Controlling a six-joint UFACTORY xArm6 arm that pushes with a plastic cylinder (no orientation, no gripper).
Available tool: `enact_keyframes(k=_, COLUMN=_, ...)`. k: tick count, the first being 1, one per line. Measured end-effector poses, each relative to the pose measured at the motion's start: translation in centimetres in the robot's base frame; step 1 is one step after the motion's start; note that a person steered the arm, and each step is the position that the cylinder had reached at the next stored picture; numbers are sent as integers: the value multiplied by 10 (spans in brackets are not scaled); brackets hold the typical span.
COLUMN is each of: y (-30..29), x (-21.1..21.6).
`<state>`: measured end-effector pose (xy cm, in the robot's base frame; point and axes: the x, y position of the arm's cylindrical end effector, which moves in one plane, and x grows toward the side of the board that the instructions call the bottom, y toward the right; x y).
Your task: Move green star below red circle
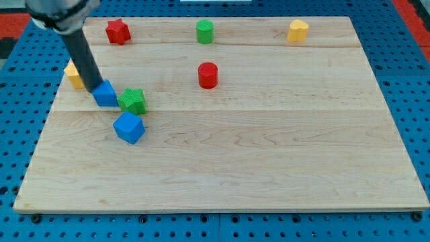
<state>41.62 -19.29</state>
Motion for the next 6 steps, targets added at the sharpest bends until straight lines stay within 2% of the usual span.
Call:
enact_keyframes(k=1, y=43, x=46)
enact_keyframes(k=2, y=71, x=42)
enact_keyframes(k=3, y=41, x=18)
enact_keyframes(k=4, y=129, x=26)
enact_keyframes(k=5, y=122, x=27)
enact_keyframes(k=6, y=88, x=-10)
